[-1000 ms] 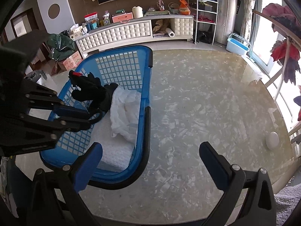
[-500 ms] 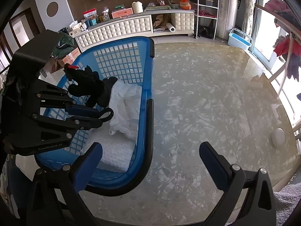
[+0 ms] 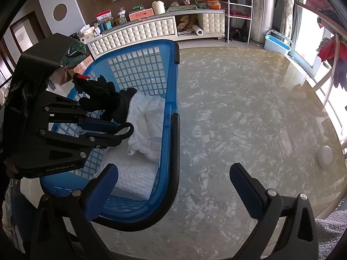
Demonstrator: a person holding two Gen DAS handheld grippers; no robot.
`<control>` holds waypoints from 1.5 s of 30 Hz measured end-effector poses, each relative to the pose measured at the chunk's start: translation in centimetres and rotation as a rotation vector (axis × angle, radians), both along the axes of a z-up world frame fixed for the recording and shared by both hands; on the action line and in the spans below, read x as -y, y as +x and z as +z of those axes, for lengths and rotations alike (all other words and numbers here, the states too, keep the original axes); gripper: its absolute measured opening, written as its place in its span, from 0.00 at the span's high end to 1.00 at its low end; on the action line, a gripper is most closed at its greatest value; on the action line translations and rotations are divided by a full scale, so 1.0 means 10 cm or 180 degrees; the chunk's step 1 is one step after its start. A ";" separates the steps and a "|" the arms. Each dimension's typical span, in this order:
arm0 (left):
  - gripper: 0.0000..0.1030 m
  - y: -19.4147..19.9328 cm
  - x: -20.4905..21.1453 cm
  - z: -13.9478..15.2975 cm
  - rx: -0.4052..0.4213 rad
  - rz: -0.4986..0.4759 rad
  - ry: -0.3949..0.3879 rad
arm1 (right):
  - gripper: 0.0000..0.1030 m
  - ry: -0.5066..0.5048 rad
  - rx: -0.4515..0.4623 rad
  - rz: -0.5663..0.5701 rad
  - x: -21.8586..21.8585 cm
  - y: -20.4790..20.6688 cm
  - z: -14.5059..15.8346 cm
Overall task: Organize soft objects
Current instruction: 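Carry the black ring over the basket and open the left gripper, then move both grippers back toward the grey fuzzy pad and blue cloth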
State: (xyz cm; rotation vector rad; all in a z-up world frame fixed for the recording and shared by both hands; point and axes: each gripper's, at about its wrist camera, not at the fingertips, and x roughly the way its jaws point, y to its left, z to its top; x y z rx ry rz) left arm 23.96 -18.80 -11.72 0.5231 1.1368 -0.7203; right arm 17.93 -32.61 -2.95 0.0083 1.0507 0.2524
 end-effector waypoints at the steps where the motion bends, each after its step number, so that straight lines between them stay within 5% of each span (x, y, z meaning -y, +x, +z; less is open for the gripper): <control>1: 0.84 0.00 0.00 0.00 0.0007 0.0001 0.0006 | 0.00 0.0001 0.0001 0.0001 0.00 0.00 0.00; 14: 0.36 -0.04 -0.03 0.10 0.0231 0.0088 0.0027 | 0.00 -0.0029 0.0017 -0.0036 0.01 -0.05 0.04; 26: 0.21 -0.30 -0.25 0.55 0.0454 0.0296 -0.0195 | 0.00 -0.0021 0.0154 -0.0037 -0.14 -0.19 0.30; 32: 0.16 -0.38 -0.59 0.78 0.0601 0.0684 -0.0301 | 0.00 0.0010 0.0239 0.0018 -0.35 -0.28 0.43; 39: 0.14 -0.65 -0.97 0.97 0.0719 0.0797 -0.0353 | 0.00 -0.0014 0.0308 0.0152 -0.65 -0.35 0.53; 45: 0.00 -0.90 -1.26 1.02 0.0752 0.0924 -0.0314 | 0.00 0.0010 0.0344 0.0366 -1.01 -0.44 0.58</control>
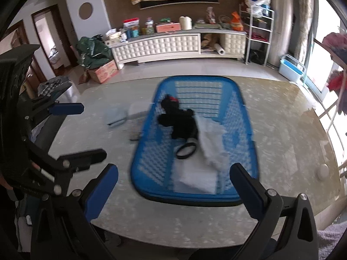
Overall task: Organize soft objects
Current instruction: 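Move both grippers back toward the grey fuzzy pad and blue cloth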
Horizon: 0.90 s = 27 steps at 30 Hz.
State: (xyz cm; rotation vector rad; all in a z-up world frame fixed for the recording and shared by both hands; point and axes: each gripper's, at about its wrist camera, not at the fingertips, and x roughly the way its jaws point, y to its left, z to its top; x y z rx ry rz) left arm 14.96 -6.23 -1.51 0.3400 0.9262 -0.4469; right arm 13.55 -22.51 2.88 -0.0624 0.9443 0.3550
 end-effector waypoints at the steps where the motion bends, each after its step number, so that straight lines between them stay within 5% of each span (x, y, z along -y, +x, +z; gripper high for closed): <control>1: 0.01 -0.04 -0.06 0.01 0.0033 0.0049 0.0015 | 0.00 0.0011 0.0006 0.0034 -0.06 -0.01 0.01; 20: 0.01 -0.29 -1.43 0.02 0.0003 0.0885 -0.0342 | 0.00 -0.0139 0.0018 0.0692 -1.19 0.16 -0.08; 27: 0.01 -0.28 -1.81 -0.11 -0.0032 0.1122 -0.0294 | 0.00 -0.0203 -0.0115 0.0849 -1.53 0.35 -0.26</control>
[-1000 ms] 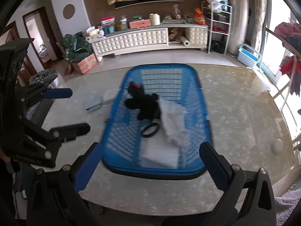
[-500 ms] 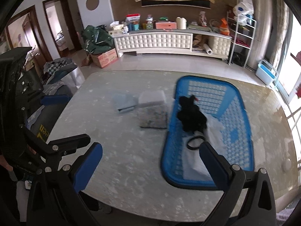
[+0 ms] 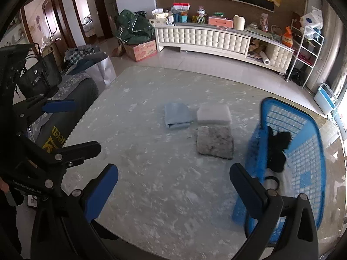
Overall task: Organize soft objects
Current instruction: 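Move both grippers back toward the grey fuzzy pad and blue cloth, then grasp the grey fuzzy pad with the right gripper while the left grasps the light-blue cloth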
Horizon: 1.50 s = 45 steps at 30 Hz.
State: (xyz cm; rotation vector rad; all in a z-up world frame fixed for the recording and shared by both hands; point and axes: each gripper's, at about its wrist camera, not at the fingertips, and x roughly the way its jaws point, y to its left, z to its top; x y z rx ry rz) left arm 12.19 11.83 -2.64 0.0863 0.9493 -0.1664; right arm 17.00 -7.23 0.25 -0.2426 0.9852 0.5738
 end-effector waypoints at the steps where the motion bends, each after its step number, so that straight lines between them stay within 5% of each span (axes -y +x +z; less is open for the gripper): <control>1: 0.01 0.01 -0.05 -0.03 -0.0017 0.0025 0.0007 | 0.00 -0.0006 -0.0011 0.0010 -0.03 0.01 -0.01; 10: 0.01 0.16 -0.39 -0.34 -0.0217 0.0159 -0.0078 | 0.00 -0.0153 -0.0194 0.0012 -0.26 0.20 -0.31; 31: 0.01 1.03 -0.57 -1.16 -0.0663 -0.0084 -0.0218 | 0.01 -0.0397 -0.0492 -0.0363 -0.34 0.90 -0.98; 45: 0.01 1.60 -0.37 -1.46 -0.0744 -0.0419 -0.0272 | 0.28 -0.0556 -0.0649 -0.0665 -0.19 1.18 -1.33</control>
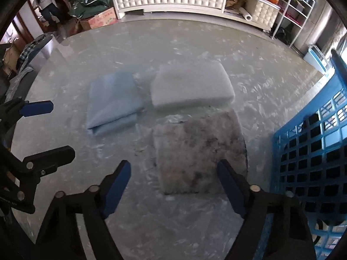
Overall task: Organize soft objects
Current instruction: 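Grasp the grey fuzzy pad with the right gripper while the left grasps the light-blue cloth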
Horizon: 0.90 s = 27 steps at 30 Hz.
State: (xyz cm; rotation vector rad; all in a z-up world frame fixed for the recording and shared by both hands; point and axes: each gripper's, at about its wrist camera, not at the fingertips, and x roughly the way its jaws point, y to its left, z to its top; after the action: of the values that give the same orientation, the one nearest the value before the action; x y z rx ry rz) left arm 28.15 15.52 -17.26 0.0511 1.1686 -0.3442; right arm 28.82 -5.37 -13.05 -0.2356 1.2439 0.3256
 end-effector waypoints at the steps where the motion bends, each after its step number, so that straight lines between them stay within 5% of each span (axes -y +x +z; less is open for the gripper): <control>1: 0.01 0.04 0.02 -0.03 -0.0004 -0.0025 0.0003 | 0.30 -0.0010 0.0004 -0.0023 0.02 0.01 -0.02; 6: 0.01 0.20 0.05 -0.11 -0.0055 -0.0104 -0.0079 | 0.47 -0.0053 0.0096 -0.0053 0.08 0.01 -0.04; 16: 0.01 0.37 0.16 -0.20 -0.0067 -0.0196 -0.0007 | 0.54 -0.0067 0.0189 -0.0019 0.17 -0.06 -0.09; 22: 0.01 0.54 0.22 -0.20 -0.0053 -0.0259 -0.0060 | 0.74 -0.0069 0.0207 -0.0051 0.20 -0.09 -0.08; 24: 0.06 0.59 0.27 -0.21 -0.0069 -0.0282 -0.0067 | 0.80 -0.0058 0.0213 -0.0079 0.24 -0.08 -0.08; 27: 0.46 0.55 0.36 -0.18 -0.0008 -0.0413 0.0048 | 0.81 -0.0041 0.0211 -0.0093 0.26 -0.08 -0.07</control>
State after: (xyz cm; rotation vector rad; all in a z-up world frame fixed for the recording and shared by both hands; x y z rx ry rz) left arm 33.68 11.95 -19.05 0.1400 1.1731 -0.4500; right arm 28.07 -7.96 -13.73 -0.2373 1.1833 0.2825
